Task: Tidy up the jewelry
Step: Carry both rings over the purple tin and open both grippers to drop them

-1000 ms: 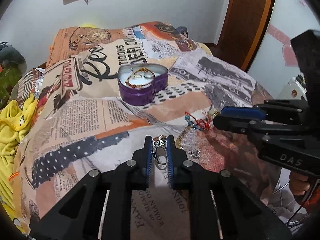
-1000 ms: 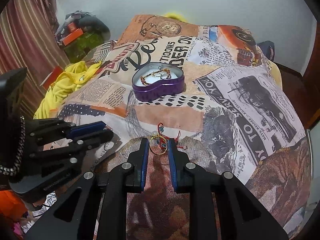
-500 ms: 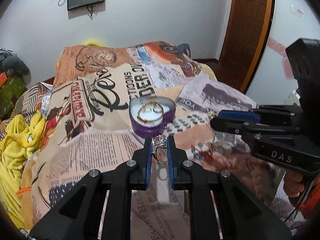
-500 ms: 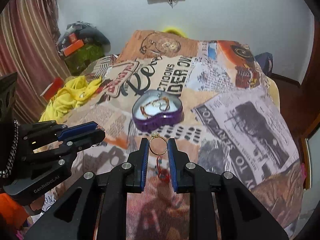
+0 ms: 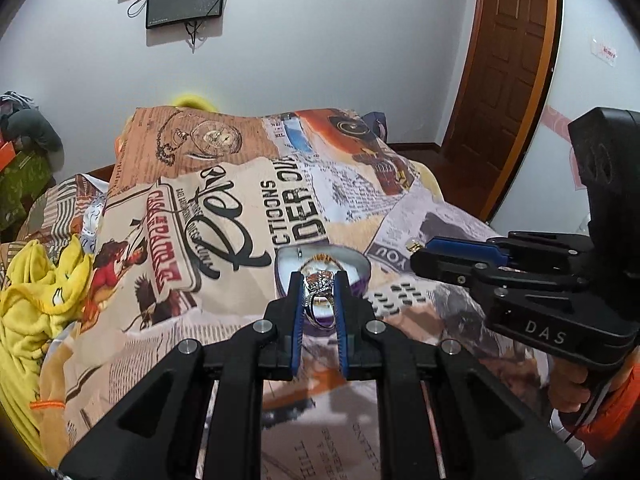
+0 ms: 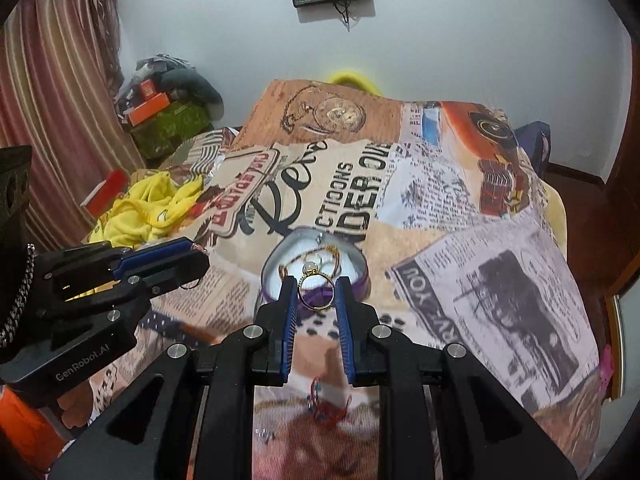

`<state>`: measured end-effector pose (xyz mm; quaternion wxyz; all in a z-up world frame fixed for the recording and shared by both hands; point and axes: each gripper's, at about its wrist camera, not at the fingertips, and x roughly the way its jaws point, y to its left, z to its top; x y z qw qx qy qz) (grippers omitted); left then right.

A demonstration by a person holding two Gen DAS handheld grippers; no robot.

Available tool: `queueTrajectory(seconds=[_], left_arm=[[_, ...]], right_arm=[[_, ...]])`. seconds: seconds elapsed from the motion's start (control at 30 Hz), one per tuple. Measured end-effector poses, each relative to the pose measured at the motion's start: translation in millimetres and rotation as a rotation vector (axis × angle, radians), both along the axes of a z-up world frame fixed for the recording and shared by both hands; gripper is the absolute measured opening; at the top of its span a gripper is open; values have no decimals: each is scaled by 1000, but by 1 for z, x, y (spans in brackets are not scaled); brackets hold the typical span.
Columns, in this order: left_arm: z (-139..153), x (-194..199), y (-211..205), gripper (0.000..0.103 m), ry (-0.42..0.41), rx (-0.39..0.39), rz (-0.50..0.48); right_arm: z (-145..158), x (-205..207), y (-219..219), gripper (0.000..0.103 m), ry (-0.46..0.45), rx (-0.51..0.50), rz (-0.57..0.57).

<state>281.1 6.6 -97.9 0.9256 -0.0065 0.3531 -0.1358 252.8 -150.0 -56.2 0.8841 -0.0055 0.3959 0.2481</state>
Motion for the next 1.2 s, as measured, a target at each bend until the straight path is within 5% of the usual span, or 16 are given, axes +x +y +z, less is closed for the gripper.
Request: queueTrajectory(seconds=[0.77,1.2], left_arm=[[-52,54,1,13,170,-65,-39],[-56,59,5,13,166,-64,-20]], right_arm=[[-36,53,23,17,99,0,37],[-50,62,29,17,137,-20,71]])
